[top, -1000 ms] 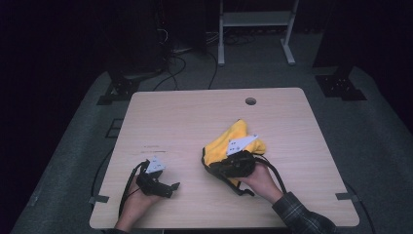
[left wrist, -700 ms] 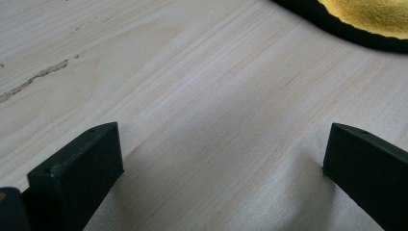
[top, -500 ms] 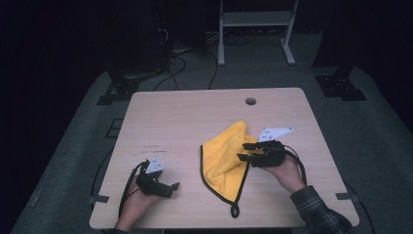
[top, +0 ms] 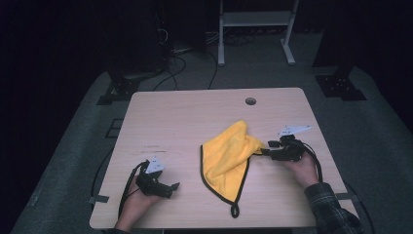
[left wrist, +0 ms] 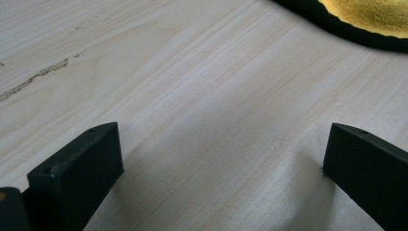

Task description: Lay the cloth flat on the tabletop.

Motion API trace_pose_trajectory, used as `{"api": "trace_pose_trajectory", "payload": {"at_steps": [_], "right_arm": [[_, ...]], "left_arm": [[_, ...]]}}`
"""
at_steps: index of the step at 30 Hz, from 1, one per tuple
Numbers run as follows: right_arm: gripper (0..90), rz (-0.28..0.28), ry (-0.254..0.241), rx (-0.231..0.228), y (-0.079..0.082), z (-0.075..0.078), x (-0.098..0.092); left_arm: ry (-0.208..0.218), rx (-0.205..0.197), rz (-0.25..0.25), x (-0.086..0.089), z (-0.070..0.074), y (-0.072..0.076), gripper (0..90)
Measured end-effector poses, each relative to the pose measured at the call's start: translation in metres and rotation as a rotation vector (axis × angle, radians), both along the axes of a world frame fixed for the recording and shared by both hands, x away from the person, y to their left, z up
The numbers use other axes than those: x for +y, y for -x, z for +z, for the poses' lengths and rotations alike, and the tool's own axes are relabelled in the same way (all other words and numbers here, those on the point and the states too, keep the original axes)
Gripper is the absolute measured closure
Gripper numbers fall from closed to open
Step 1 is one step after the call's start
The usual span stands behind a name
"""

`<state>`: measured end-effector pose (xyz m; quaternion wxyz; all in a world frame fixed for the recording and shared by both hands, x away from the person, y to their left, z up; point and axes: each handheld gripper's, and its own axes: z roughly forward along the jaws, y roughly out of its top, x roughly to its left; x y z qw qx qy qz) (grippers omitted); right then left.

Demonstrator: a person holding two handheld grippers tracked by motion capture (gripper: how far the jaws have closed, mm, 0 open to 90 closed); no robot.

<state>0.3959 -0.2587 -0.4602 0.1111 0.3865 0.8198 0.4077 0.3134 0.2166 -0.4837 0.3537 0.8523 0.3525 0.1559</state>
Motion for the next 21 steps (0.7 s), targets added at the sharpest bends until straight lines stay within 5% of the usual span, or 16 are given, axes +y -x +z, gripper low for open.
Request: {"api": "trace_pose_trajectory", "payload": {"at_steps": [4, 9, 18, 21], "right_arm": [[52.9, 0.003, 0.001, 0.023, -0.008, -0.009, 0.003], [80.2, 0.026, -0.033, 0.034, -0.013, -0.009, 0.005], [83.1, 0.075, -0.093, -0.076, 0.003, 0.037, 0.021], [83.2, 0.113, -0.111, -0.091, 0.008, 0.046, 0.034]], "left_arm": [[0.0, 0.0, 0.0, 0.0, 0.0, 0.0, 0.0], [0.001, -0.001, 0.001, 0.0, 0.0, 0.0, 0.0], [-0.011, 0.012, -0.011, -0.002, 0.003, 0.0, 0.2], [0.024, -0.002, -0.029, -0.007, 0.007, 0.003, 0.2]]}}
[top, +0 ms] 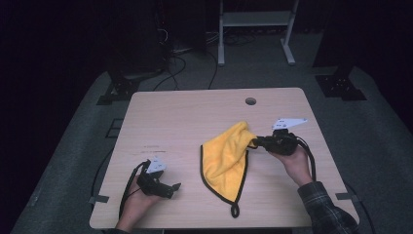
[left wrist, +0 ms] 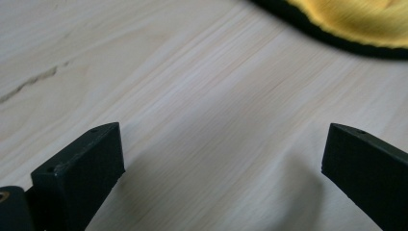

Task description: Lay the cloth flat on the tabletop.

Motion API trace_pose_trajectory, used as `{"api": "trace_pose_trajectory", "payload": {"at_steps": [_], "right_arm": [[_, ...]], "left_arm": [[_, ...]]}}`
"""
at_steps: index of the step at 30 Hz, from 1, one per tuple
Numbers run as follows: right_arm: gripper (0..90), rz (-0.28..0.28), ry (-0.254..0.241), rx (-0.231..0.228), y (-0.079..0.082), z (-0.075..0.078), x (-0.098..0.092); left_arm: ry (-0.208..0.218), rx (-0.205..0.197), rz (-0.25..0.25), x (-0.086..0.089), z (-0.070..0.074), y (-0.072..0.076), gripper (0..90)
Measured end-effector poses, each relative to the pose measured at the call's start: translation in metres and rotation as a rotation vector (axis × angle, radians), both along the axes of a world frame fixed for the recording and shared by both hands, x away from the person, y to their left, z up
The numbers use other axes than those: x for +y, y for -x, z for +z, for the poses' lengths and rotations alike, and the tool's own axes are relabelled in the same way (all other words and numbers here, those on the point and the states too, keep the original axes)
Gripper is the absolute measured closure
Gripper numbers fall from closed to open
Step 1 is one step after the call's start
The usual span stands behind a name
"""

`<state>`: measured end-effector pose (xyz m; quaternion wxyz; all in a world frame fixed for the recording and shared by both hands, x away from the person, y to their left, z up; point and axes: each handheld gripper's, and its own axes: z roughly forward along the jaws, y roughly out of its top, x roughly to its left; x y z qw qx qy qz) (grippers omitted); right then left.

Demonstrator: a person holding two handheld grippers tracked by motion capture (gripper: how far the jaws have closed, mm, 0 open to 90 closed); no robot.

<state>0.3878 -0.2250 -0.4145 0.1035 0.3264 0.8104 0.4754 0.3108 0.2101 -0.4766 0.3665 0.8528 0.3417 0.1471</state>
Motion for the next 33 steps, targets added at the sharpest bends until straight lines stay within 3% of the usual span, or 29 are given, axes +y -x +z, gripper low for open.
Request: {"api": "trace_pose_trajectory", "payload": {"at_steps": [4, 9, 15, 19, 24, 26, 31, 33], "right_arm": [[83.2, 0.042, -0.021, -0.023, 0.003, 0.01, 0.02], [83.1, 0.071, -0.031, -0.034, 0.001, 0.018, 0.041], [83.0, 0.08, -0.037, -0.028, -0.006, 0.017, 0.053], [83.0, 0.076, -0.033, -0.027, -0.007, 0.015, 0.053], [82.9, 0.064, -0.04, -0.017, -0.009, 0.013, 0.047], [82.9, 0.062, -0.042, -0.015, -0.009, 0.013, 0.046], [82.9, 0.062, -0.038, -0.013, -0.009, 0.013, 0.044], [82.9, 0.062, -0.037, -0.015, -0.009, 0.013, 0.044]], "left_arm": [[0.061, -0.032, -0.044, -0.012, 0.009, 0.007, 0.4], [0.117, -0.052, -0.146, -0.038, 0.019, 0.018, 6.3], [0.16, -0.045, -0.301, -0.087, 0.021, 0.033, 13.1], [0.15, -0.022, -0.393, -0.118, 0.017, 0.04, 17.3], [0.128, -0.017, -0.464, -0.148, 0.013, 0.044, 21.8], [0.113, -0.012, -0.473, -0.158, 0.01, 0.044, 22.7], [0.025, 0.01, -0.49, -0.174, -0.001, 0.041, 26.2], [0.009, -0.007, -0.483, -0.176, -0.003, 0.042, 29.4]]}}
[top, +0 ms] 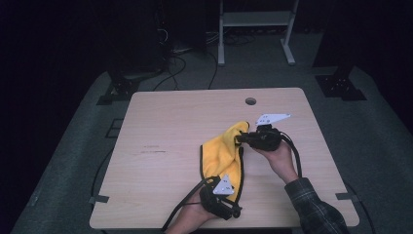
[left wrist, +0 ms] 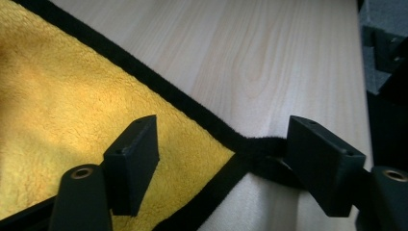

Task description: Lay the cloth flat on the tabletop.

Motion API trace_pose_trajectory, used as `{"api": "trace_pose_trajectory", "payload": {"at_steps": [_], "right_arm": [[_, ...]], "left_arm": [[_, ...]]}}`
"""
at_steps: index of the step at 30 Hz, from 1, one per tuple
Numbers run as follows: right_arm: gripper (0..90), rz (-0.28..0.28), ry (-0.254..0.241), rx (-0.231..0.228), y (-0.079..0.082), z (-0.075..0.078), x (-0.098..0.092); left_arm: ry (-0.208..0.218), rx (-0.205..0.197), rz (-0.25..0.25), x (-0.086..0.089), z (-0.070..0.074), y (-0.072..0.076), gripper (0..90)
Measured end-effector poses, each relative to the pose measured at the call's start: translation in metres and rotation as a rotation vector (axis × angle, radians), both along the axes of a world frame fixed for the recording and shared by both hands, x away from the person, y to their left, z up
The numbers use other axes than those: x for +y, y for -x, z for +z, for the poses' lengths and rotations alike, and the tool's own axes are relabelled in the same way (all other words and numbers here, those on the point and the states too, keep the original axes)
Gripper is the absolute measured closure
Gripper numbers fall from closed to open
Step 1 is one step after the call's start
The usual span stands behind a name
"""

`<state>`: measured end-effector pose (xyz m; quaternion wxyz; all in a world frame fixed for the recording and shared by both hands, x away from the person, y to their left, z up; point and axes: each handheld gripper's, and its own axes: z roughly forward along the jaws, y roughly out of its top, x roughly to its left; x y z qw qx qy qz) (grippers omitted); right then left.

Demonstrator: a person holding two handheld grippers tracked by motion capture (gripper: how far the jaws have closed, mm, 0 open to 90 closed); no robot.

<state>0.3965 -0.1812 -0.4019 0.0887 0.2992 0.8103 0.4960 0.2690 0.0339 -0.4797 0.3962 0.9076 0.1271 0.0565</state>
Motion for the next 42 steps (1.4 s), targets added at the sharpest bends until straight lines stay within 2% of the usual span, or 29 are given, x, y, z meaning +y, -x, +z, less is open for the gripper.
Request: {"api": "trace_pose_trajectory", "payload": {"at_steps": [3, 6, 9, 10, 13, 16, 19, 21, 24, 26, 31, 33, 37, 42], "right_arm": [[82.9, -0.001, 0.001, -0.001, 0.0, 0.0, -0.001], [82.9, -0.001, 0.002, 0.0, 0.0, 0.0, -0.002], [82.8, -0.002, 0.007, 0.0, 0.001, 0.0, -0.003], [82.8, -0.003, 0.009, -0.002, 0.001, -0.001, -0.003], [82.7, -0.013, 0.017, -0.002, 0.001, 0.0, -0.006], [82.7, -0.026, 0.031, -0.01, 0.001, -0.002, -0.011], [82.7, -0.044, 0.042, -0.01, -0.001, -0.004, -0.017], [82.6, -0.059, 0.051, -0.009, -0.002, -0.005, -0.021], [82.6, -0.079, 0.06, -0.003, -0.005, -0.008, -0.027], [82.6, -0.088, 0.065, 0.003, -0.006, -0.01, -0.03], [82.4, -0.097, 0.083, 0.023, -0.01, -0.015, -0.032], [81.7, -0.1, 0.095, 0.04, -0.012, -0.019, -0.032], [77.7, -0.093, 0.11, 0.07, -0.013, -0.027, -0.029], [63.7, -0.087, 0.121, 0.084, -0.012, -0.029, -0.028]], "left_arm": [[-0.004, -0.013, 0.016, 0.001, 0.001, 0.001, 38.0], [-0.026, -0.018, 0.037, 0.006, 0.004, -0.002, 55.5], [-0.034, 0.012, 0.055, 0.012, 0.008, -0.005, 73.9], [-0.036, 0.024, 0.058, 0.014, 0.009, -0.006, 76.7], [-0.033, 0.033, 0.063, 0.024, 0.015, -0.01, 78.7], [0.024, 0.026, 0.095, 0.042, 0.027, -0.016, 79.2], [0.117, 0.014, 0.161, 0.066, 0.043, -0.022, 80.1], [0.156, -0.019, 0.211, 0.084, 0.052, -0.025, 80.9], [0.203, -0.035, 0.298, 0.115, 0.06, -0.034, 81.1], [0.208, -0.05, 0.359, 0.134, 0.062, -0.04, 81.3], [0.238, -0.043, 0.491, 0.178, 0.06, -0.054, 81.7], [0.23, -0.037, 0.532, 0.19, 0.058, -0.058, 81.7], [0.218, -0.018, 0.582, 0.202, 0.05, -0.064, 81.7], [0.197, -0.024, 0.599, 0.205, 0.049, -0.065, 81.7]]}}
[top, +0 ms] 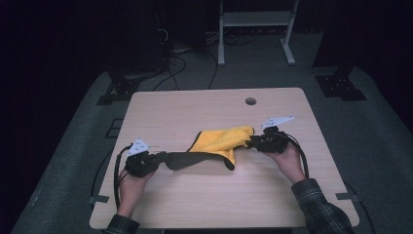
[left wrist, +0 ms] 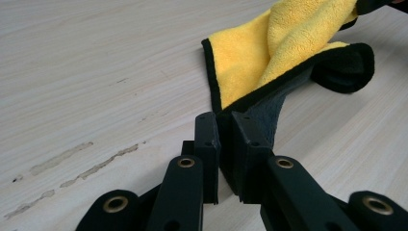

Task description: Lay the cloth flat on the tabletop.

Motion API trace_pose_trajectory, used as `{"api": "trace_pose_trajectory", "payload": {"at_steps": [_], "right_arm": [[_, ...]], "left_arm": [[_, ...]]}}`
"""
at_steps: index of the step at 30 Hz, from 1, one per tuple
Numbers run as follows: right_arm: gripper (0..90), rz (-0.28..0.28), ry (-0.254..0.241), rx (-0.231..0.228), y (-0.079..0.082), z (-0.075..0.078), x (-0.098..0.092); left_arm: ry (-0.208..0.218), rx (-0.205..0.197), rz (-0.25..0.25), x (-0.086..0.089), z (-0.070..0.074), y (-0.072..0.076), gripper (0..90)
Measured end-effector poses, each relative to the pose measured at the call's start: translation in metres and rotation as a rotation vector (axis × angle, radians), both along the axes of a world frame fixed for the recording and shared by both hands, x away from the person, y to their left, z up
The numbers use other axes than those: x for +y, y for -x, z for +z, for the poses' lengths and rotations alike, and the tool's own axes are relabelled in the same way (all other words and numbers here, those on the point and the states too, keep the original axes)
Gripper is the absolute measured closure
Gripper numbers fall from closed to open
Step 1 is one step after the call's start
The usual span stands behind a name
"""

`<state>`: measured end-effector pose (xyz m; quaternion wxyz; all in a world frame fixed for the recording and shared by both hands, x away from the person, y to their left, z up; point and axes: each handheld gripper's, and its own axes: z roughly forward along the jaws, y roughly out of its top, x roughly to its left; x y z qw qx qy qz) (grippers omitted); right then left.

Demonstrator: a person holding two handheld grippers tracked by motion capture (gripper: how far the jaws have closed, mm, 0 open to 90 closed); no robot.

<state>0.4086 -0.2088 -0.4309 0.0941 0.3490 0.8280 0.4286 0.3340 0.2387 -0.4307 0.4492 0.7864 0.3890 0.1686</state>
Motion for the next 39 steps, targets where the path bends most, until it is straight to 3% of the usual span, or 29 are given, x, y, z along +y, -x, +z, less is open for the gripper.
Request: {"api": "trace_pose_trajectory", "payload": {"at_steps": [3, 11, 16, 19, 23, 25, 28, 30, 32, 35, 39], "right_arm": [[60.6, 0.001, -0.003, 0.018, 0.003, 0.0, -0.008], [58.3, 0.029, -0.006, -0.001, 0.031, 0.0, -0.012], [56.1, 0.099, -0.005, -0.01, 0.054, -0.006, 0.009], [52.7, 0.143, 0.047, -0.014, 0.063, -0.015, 0.029], [47.4, 0.19, 0.093, 0.022, 0.066, -0.03, 0.051], [47.6, 0.19, 0.123, 0.016, 0.068, -0.035, 0.058], [57.3, 0.175, 0.164, 0.006, 0.067, -0.041, 0.063], [73.1, 0.17, 0.167, -0.005, 0.065, -0.042, 0.062], [81.4, 0.156, 0.168, -0.01, 0.063, -0.041, 0.059], [85.7, 0.138, 0.154, -0.025, 0.062, -0.034, 0.05], [86.6, 0.104, 0.085, -0.079, 0.063, -0.005, 0.033]], "left_arm": [[-0.002, 0.002, 0.006, 0.0, 0.0, 0.0, 81.7], [-0.004, 0.005, 0.011, 0.001, -0.001, 0.0, 81.6], [-0.001, 0.005, 0.008, 0.001, -0.001, 0.0, 81.6], [-0.003, 0.002, 0.006, 0.0, 0.0, 0.001, 81.6], [-0.004, 0.001, 0.002, -0.001, 0.0, 0.002, 81.6], [-0.003, 0.001, 0.001, 0.0, 0.0, 0.001, 81.6], [0.003, 0.001, 0.0, 0.0, 0.0, 0.001, 81.6], [0.007, -0.002, -0.002, 0.0, 0.0, 0.001, 81.6], [0.012, -0.003, -0.003, 0.0, 0.001, 0.002, 81.7], [0.035, -0.007, -0.011, 0.0, 0.003, 0.003, 81.7], [0.066, -0.047, -0.029, -0.003, 0.014, 0.008, 81.7]]}}
